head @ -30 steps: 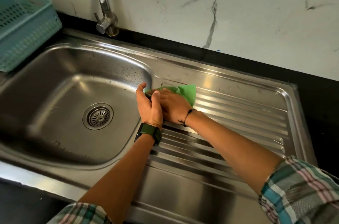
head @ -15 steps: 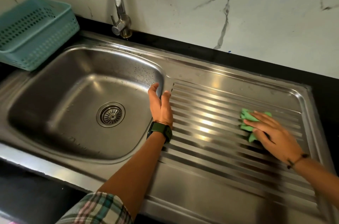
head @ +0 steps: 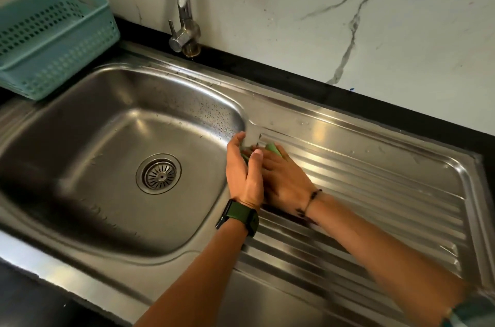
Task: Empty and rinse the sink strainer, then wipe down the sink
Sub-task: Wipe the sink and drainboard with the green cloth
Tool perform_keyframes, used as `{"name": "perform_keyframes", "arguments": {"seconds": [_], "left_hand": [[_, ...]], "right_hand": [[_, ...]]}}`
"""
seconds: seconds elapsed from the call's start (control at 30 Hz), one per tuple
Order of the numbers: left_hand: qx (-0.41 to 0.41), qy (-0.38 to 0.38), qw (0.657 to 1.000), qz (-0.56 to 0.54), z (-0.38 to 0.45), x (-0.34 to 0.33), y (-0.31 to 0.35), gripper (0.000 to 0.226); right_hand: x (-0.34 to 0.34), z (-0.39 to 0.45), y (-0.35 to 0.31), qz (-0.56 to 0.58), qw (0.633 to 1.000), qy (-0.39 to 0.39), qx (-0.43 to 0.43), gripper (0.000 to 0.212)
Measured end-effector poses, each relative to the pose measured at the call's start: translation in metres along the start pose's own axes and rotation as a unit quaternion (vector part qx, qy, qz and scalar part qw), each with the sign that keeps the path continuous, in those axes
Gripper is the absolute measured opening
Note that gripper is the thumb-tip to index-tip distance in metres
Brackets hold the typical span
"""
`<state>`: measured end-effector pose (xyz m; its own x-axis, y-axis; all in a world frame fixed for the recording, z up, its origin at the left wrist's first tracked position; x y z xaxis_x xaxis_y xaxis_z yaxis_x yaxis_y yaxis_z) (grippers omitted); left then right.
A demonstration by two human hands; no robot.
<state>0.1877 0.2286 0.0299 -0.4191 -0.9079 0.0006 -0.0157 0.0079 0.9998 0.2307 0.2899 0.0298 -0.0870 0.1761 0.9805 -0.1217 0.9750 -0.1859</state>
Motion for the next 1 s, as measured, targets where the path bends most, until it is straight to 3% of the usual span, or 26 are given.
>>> {"name": "perform_keyframes", "arguments": {"seconds": [0.23, 0.43, 0.6, 0.8, 1.0], "left_hand": [[-0.025, -0.024, 0.999, 0.003, -0.002, -0.004, 0.004, 0.058], [-0.022, -0.046, 0.995, 0.081, 0.002, -0.010, 0.006, 0.054], [-0.041, -0.128, 0.965, 0.224, 0.005, -0.038, 0.007, 0.065], [-0.094, -0.210, 0.932, 0.282, 0.026, -0.080, 0.022, 0.067], [-0.090, -0.234, 0.901, 0.355, 0.044, -0.091, 0.012, 0.058]], "right_hand": [[0.008, 0.100, 0.052, -0.047, 0.990, -0.007, -0.131, 0.054], [0.010, 0.099, 0.059, -0.058, 0.989, -0.009, -0.134, 0.056], [0.025, 0.041, 0.094, -0.009, 0.983, 0.006, -0.182, 0.051], [0.033, -0.059, 0.146, -0.012, 0.954, 0.015, -0.300, 0.044], [0.039, -0.205, 0.193, 0.015, 0.862, 0.088, -0.499, 0.038]]}}
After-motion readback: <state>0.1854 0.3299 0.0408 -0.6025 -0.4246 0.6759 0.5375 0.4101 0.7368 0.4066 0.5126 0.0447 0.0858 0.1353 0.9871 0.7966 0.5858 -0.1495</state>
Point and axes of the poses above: each hand's wrist, its own z-axis towards the middle knuckle, its own x-axis out of the back of the hand, y = z × x, the point moved 8 cm from there along z, towards the middle knuckle, and after that the axes turned 7 degrees about -y, right-handed, at the moved point
